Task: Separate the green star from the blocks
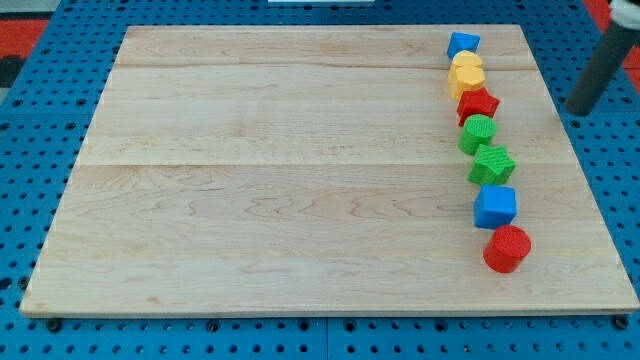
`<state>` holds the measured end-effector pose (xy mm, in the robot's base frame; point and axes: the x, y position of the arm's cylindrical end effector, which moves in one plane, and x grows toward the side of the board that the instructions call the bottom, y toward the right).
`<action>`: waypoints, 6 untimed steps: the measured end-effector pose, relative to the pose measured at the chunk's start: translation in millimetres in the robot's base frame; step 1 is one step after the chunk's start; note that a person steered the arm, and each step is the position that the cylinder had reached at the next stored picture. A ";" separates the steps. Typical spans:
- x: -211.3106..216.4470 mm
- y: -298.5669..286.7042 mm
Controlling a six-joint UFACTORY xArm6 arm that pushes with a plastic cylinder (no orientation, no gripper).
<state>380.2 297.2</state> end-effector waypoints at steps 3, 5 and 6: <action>76.8 -190.4; 73.2 -330.5; 80.6 -368.3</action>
